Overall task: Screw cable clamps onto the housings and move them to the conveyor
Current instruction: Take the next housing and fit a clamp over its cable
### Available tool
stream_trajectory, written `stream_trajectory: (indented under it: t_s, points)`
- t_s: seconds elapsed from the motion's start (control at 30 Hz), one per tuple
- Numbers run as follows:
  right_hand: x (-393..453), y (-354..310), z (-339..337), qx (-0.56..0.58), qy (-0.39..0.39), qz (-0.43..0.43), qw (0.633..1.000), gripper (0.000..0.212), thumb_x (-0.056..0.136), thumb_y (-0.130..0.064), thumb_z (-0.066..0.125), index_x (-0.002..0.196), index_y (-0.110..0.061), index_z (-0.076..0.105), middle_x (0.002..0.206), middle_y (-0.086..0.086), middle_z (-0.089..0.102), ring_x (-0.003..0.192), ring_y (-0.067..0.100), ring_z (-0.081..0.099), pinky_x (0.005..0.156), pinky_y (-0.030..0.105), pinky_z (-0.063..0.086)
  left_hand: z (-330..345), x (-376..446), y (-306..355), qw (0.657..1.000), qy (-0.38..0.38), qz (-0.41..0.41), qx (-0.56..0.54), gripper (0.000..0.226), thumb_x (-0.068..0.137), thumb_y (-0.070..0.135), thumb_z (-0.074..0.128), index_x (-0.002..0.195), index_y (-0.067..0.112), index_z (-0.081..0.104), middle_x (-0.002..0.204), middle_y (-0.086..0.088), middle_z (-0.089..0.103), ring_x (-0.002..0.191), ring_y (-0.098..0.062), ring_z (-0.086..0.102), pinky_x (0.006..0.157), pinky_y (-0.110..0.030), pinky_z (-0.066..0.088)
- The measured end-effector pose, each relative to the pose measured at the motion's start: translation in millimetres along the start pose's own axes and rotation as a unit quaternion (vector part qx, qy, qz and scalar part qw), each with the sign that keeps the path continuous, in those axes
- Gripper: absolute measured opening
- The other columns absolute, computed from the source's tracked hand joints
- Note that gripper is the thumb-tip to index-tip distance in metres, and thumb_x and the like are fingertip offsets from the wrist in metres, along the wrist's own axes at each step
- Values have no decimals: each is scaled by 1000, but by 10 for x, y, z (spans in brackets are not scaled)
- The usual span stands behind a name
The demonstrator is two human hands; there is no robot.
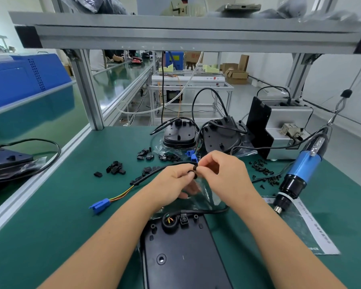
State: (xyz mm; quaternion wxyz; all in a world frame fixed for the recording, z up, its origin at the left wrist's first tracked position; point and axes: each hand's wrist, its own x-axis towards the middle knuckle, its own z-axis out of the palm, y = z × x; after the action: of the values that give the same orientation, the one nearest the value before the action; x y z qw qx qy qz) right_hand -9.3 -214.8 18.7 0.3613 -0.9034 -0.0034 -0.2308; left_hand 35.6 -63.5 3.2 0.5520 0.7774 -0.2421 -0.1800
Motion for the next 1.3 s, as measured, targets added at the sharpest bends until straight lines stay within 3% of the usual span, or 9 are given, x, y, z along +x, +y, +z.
stream_trajectory:
  t_s: [0.17, 0.33, 0.43, 0.6, 0.73, 0.87, 1.07, 1.3]
  points:
    - [106, -41, -103, -59, -73, -19, 995, 10, 86, -20, 64, 79, -25, 69, 68, -17, 62, 67, -4, 55, 68, 16, 41, 0, 1, 24, 999, -3, 2, 34, 33, 102, 17, 40, 93, 36, 66, 76, 9, 70, 79, -9, 68, 71, -24, 52]
    - [207, -64, -175, -58, -130, -6, 990, 9, 85, -18, 65, 80, -23, 71, 70, -13, 67, 69, 2, 61, 71, 21, 49, -1, 25, 66, 997, 6, 1, 78, 25, 103, 20, 39, 101, 26, 63, 78, 9, 70, 78, -5, 68, 70, -23, 53]
    - [240, -62, -201, -51, -143, -3, 988, 9, 84, -16, 67, 81, -20, 73, 72, -11, 68, 71, 6, 63, 72, 22, 50, 14, 41, 102, 996, 5, 2, 88, 26, 103, 19, 39, 96, 30, 62, 81, 8, 70, 76, -4, 68, 73, -26, 51]
    - [211, -74, -75, -132, -95, -31, 986, 6, 85, -19, 62, 82, -20, 68, 80, -11, 64, 83, 12, 58, 79, 31, 46, -9, 58, 119, 999, 2, -3, 36, 25, 100, 13, 42, 94, 11, 66, 87, 0, 74, 77, -10, 67, 65, -16, 49]
    - [183, -70, 4, -144, -42, -33, 988, 4, 83, -19, 60, 82, -20, 64, 82, -10, 57, 85, 15, 55, 74, 30, 39, 1, 99, 155, 998, 30, 6, 49, 28, 99, 9, 44, 82, 4, 65, 69, 4, 67, 64, -4, 58, 63, -13, 43]
    - [152, -53, 36, -149, 12, -39, 988, 3, 82, -19, 59, 79, -20, 60, 87, -5, 59, 81, 18, 56, 68, 29, 32, 39, 138, 186, 997, 49, 5, 52, 27, 99, 7, 42, 87, -6, 62, 75, -6, 65, 63, -8, 59, 50, -6, 36]
    - [34, -30, 77, -150, 81, -105, 980, 4, 83, -13, 60, 80, -11, 60, 85, 2, 58, 75, 24, 57, 66, 37, 44, 65, 126, 225, 999, 49, -12, 14, 27, 99, 9, 43, 84, 2, 65, 77, -9, 64, 56, -3, 53, 50, -8, 38]
    - [-32, 21, 92, -135, 144, -169, 966, 8, 79, -5, 68, 75, -7, 63, 78, 5, 61, 66, 23, 58, 54, 33, 46, 35, 85, 263, 999, 29, -10, -22, 40, 100, 8, 43, 66, 17, 62, 54, 15, 62, 48, 7, 54, 46, -3, 37]
